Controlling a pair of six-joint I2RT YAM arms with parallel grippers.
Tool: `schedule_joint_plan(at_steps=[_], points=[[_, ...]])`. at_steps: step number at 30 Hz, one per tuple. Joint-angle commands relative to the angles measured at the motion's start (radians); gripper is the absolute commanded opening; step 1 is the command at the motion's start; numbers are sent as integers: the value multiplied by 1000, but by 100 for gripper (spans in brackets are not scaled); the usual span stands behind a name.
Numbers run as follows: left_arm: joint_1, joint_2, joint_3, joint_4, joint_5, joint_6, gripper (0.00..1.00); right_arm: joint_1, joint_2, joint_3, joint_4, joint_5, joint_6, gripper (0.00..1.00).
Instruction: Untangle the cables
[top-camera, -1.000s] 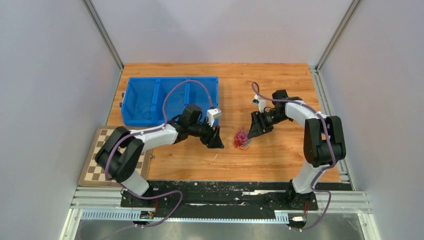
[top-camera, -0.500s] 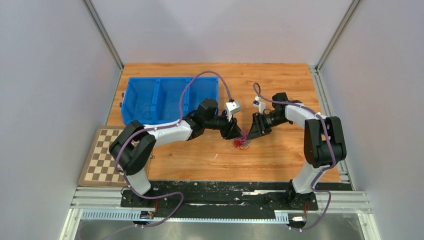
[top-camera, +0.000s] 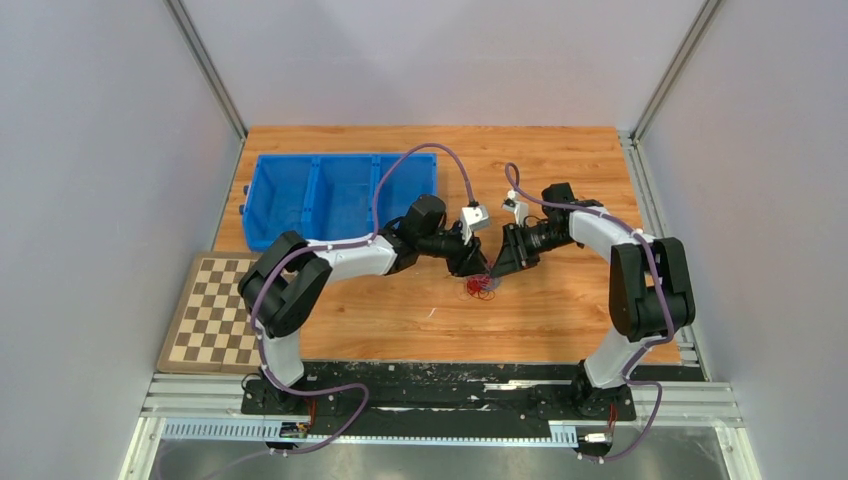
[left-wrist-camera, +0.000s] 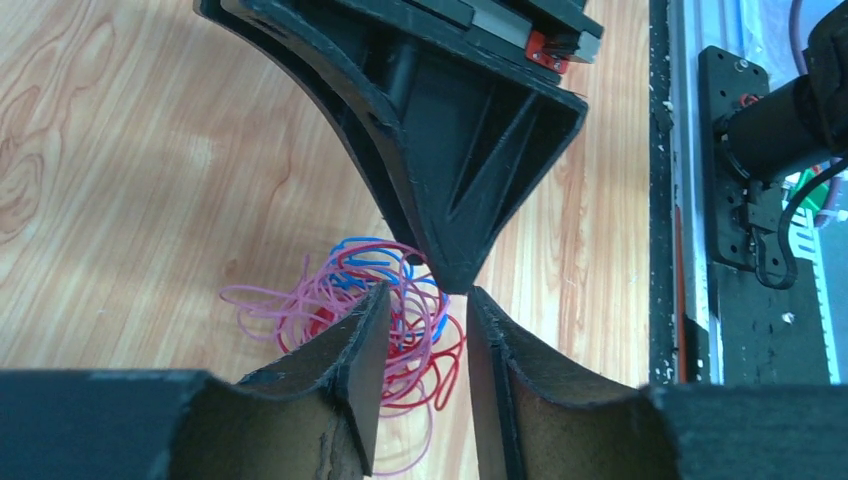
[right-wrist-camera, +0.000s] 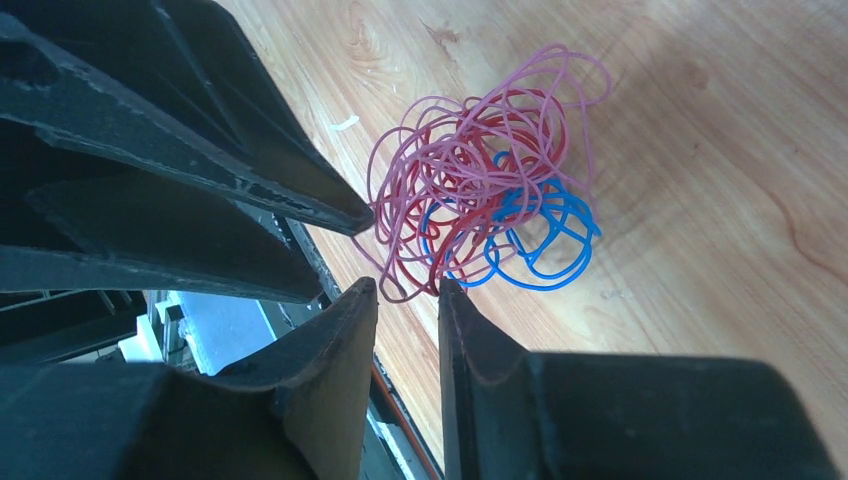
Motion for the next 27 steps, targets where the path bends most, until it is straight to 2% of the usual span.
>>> schedule_joint_plan(at_steps=[1,4,8,11,16,18,27], points=[[-7,34,58,13,1,46,38,7,-45,16,32,-36,6,28],[-7,31,57,-4,0,63,18,7,-52,8,32,-21,4,27],[-7,-23,7,5,4,72,1,7,-52,3,33,22,-3,28],[9,-90,-46,2,-2,68,0,5,-64,6,32,39,-3,34],[63,-200,-113,10,11,-45,0,6,-112,24,35,64,-20,58],[75,-229,-132,10,18,-69,0,7,-119,32,53,76,-7,64],[79,-218,-133,2,16,-76,0,101,-17,81,176,178,155,68]])
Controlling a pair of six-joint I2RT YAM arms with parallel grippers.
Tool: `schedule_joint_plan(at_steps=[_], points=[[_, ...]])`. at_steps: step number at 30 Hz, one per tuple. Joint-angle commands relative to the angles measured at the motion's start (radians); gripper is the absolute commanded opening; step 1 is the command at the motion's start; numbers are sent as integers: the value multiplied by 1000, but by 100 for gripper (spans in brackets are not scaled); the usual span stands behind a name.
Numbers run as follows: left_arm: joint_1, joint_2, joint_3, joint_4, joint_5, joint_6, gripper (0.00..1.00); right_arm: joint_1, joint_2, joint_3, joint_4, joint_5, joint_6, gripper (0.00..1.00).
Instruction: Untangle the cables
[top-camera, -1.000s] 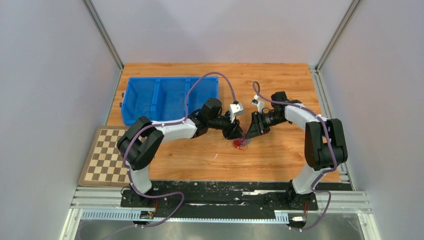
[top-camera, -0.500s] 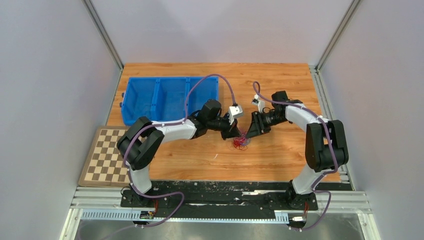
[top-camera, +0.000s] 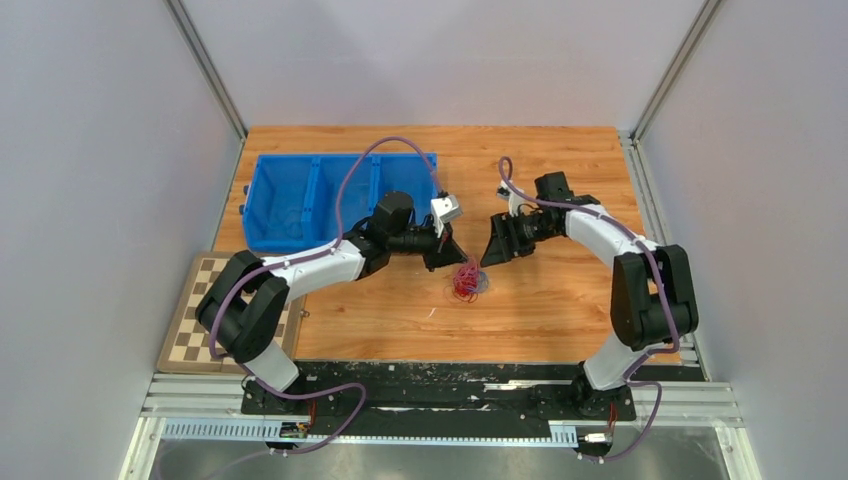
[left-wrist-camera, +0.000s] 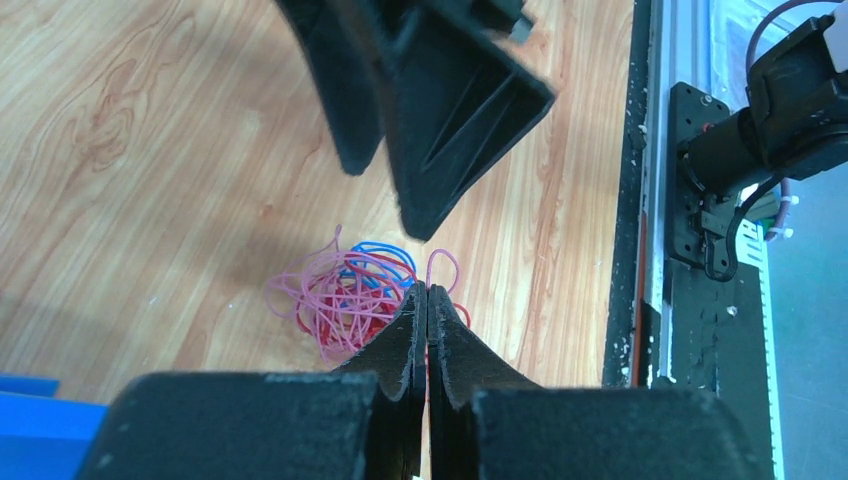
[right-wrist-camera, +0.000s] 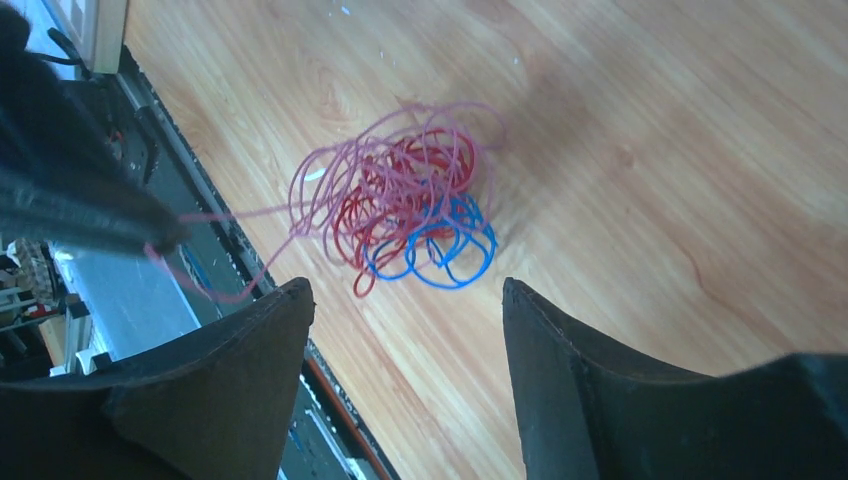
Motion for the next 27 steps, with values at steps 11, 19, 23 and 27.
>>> schedule_joint_plan(at_steps=[11,19,23,27], points=[[6,-97,6,-12,33,-46,0,172,250,95,142,214,96,55],[45,-285,140,-177,103,-86,0,201,271,71,162,390,66,26],[113,-358,271,-282,145,-132,0,203,266,53,162,415,60,23],[217,-363,457,-379,219,-197,0,201,261,40,163,422,57,23]])
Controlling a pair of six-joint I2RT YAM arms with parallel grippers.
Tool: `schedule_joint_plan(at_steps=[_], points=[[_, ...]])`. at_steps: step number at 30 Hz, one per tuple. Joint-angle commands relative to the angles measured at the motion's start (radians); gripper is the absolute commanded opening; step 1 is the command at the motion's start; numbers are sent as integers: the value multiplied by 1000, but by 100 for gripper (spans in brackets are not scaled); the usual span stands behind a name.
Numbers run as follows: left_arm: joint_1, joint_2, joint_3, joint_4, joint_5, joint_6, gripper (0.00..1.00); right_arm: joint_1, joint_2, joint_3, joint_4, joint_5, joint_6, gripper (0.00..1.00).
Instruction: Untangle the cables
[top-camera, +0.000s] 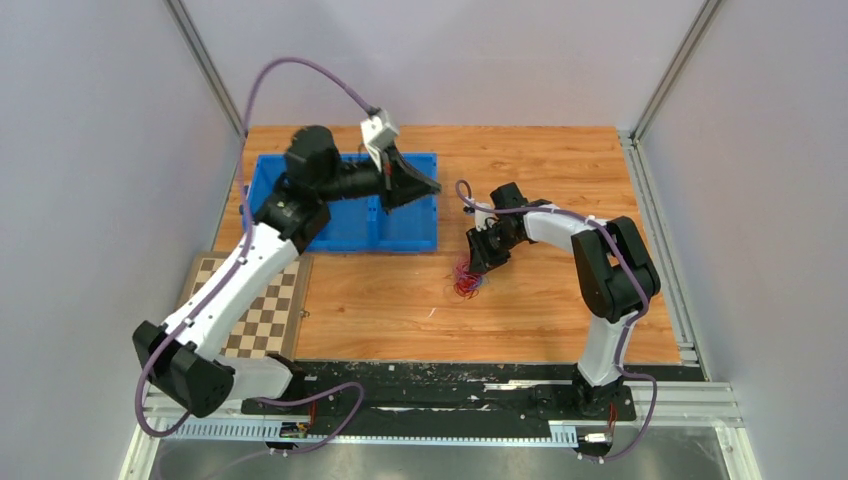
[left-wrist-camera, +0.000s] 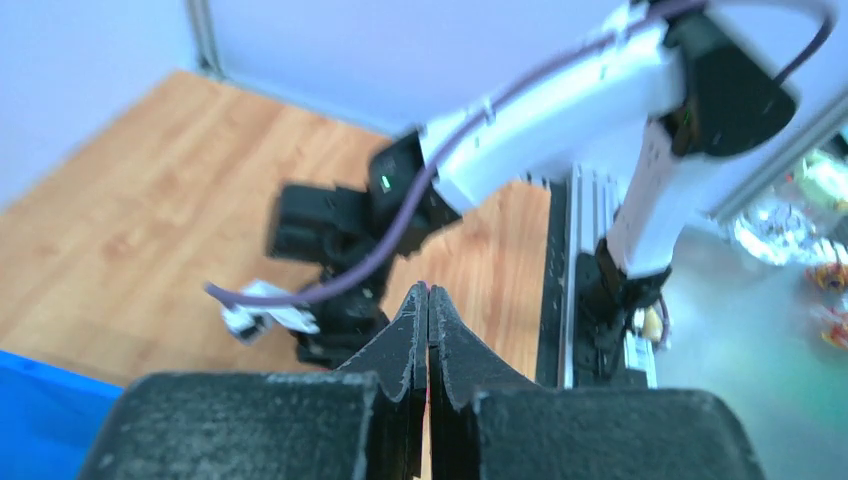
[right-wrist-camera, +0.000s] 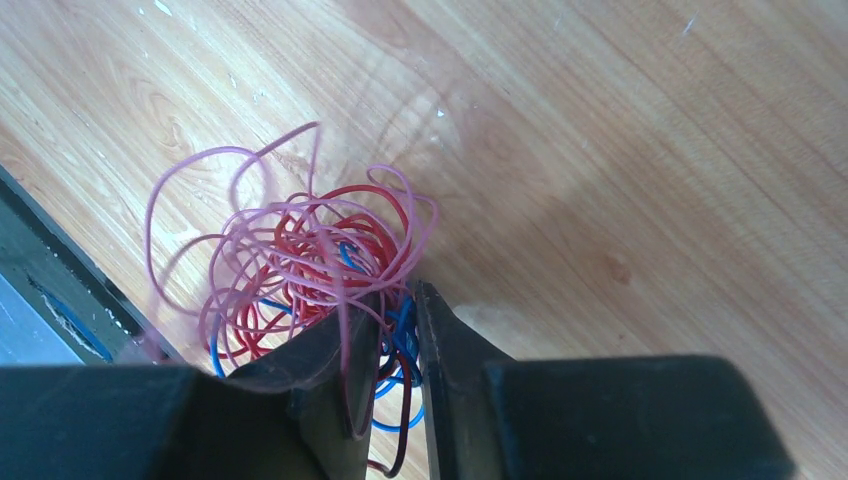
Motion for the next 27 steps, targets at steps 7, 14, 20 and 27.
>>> schedule_joint_plan(at_steps=[7,14,20,27], points=[[287,9,533,-142,157,-245,0,4,6,-46,47,146,-42,24],[481,137,890,-104,126,-455,0,4,5,-73,46,147,-49,25],[539,206,1146,-115,22,-473,0,3,9,-98,46,155,-68,26],[559,174,1089,-167,-148,-353,0,-10,-13,-103,36,149,-82,26]])
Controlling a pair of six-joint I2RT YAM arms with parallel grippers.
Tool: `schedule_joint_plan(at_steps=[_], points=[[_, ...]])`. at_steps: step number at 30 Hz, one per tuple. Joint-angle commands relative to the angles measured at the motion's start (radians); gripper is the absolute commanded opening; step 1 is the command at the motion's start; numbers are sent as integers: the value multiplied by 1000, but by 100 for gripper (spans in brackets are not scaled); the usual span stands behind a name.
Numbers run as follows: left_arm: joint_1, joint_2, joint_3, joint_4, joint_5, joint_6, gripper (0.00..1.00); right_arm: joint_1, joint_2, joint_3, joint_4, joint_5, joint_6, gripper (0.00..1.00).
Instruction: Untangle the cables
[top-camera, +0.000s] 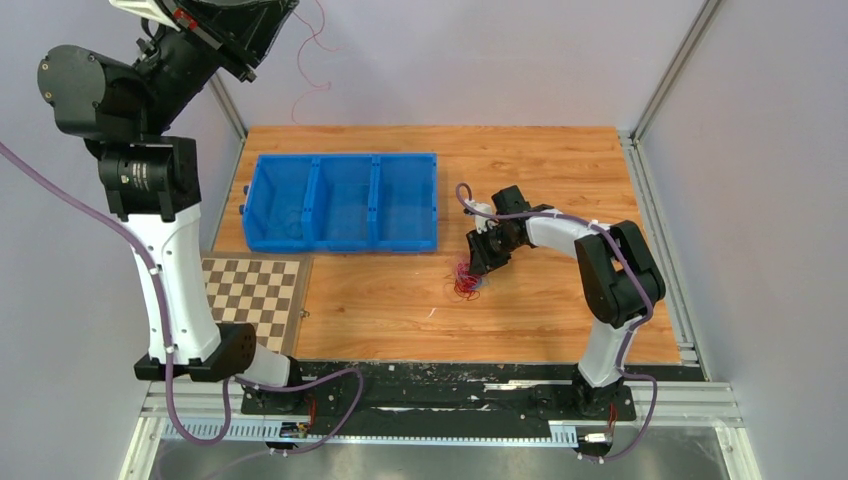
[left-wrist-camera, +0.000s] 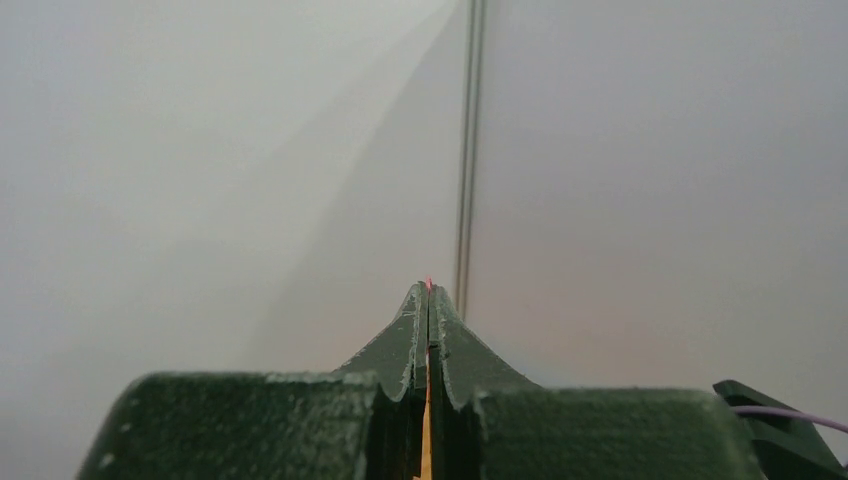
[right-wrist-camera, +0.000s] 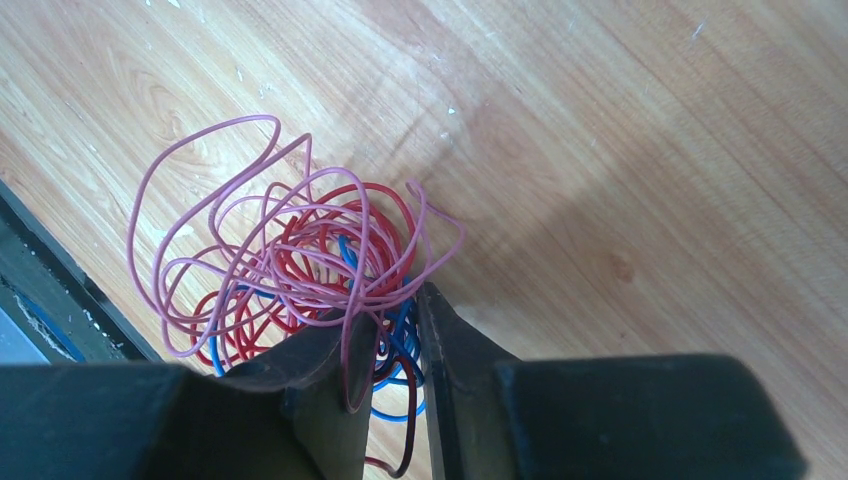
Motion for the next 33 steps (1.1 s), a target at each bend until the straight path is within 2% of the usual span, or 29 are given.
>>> schedule_joint_plan(at_steps=[1,4,9,13,18,22,28,29,30,31,32,33], points=[[42,-24,-82,-49,-146,65,0,-10,19,-43,-28,137,-65,26],[68,-55,-185,-46,-168,99,0,-10,1,-31,-44,121,-70,26],[74,-121,-477,66,-145,148,0,-11,-18,-12,-63,81,-86,25],[75,-135,-643,128,-125,163,0,-11,-21,-8,-74,38,-98,22],[74,-138,-782,185,-126,207,0,-11,-15,-9,-81,4,-104,22],[75,-135,-889,161,-121,282,0,-11,-10,-2,-86,-10,-107,22],[75,-154,-1052,52,-90,488,2,-12,-23,21,-100,-61,-117,6],[74,-162,-1064,33,-95,502,4,-10,-26,25,-102,-72,-117,3],[75,-162,-1077,21,-97,534,13,-10,-29,28,-104,-84,-117,1],[74,-162,-1079,-16,-95,548,32,-11,-32,32,-106,-94,-117,0],[74,-162,-1076,-36,-87,575,43,-10,-38,37,-110,-108,-118,0],[74,-164,-1073,-80,-42,591,61,-10,-48,40,-113,-133,-120,0]])
